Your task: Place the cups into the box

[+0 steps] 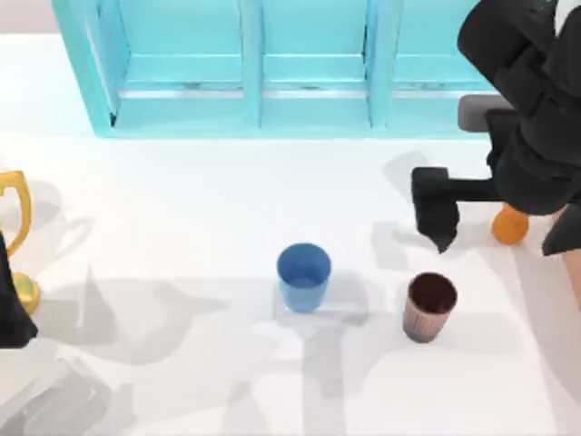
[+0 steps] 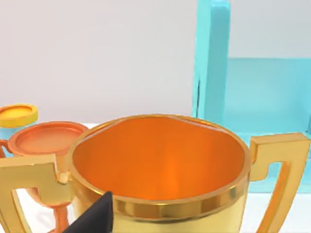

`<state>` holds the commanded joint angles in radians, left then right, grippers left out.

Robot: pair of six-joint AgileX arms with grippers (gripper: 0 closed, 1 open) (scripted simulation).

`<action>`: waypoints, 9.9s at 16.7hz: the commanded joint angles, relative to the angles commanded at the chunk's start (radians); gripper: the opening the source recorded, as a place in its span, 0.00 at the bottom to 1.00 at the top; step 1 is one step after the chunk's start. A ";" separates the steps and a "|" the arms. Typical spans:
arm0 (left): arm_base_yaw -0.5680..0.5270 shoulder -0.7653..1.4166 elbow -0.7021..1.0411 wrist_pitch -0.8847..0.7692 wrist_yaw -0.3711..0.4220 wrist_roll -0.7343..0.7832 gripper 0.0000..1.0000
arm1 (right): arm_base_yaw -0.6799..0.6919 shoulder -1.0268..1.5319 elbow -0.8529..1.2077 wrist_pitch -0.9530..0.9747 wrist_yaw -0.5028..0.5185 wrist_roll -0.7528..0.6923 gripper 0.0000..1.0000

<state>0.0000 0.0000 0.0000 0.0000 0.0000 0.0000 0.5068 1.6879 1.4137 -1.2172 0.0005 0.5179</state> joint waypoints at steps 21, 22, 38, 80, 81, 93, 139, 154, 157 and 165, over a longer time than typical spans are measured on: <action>0.000 0.000 0.000 0.000 0.000 0.000 1.00 | 0.038 0.192 -0.194 0.305 0.000 0.041 1.00; 0.000 0.000 0.000 0.000 0.000 0.000 1.00 | 0.038 0.192 -0.195 0.307 0.000 0.042 1.00; 0.000 0.000 0.000 0.000 0.000 0.000 1.00 | 0.038 0.192 -0.195 0.307 0.000 0.042 0.02; 0.000 0.000 0.000 0.000 0.000 0.000 1.00 | -0.885 -0.257 -0.108 -0.226 0.051 -0.889 0.00; 0.000 0.000 0.000 0.000 0.000 0.000 1.00 | -0.885 -0.257 -0.108 -0.226 0.051 -0.889 0.00; 0.000 0.000 0.000 0.000 0.000 0.000 1.00 | -0.891 -0.256 -0.363 0.030 0.051 -0.894 0.00; 0.000 0.000 0.000 0.000 0.000 0.000 1.00 | -0.830 -0.197 0.086 -0.359 0.050 -0.838 1.00; 0.000 0.000 0.000 0.000 0.000 0.000 1.00 | 0.088 0.408 0.570 -0.262 0.021 0.050 1.00; 0.000 0.000 0.000 0.000 0.000 0.000 1.00 | 0.174 0.492 0.636 -0.235 0.009 0.162 1.00; 0.000 0.000 0.000 0.000 0.000 0.000 1.00 | 0.211 0.534 0.670 -0.216 0.003 0.223 1.00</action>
<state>0.0000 0.0000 0.0000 0.0000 0.0000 0.0000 0.7176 2.2222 2.0832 -1.4330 0.0035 0.7405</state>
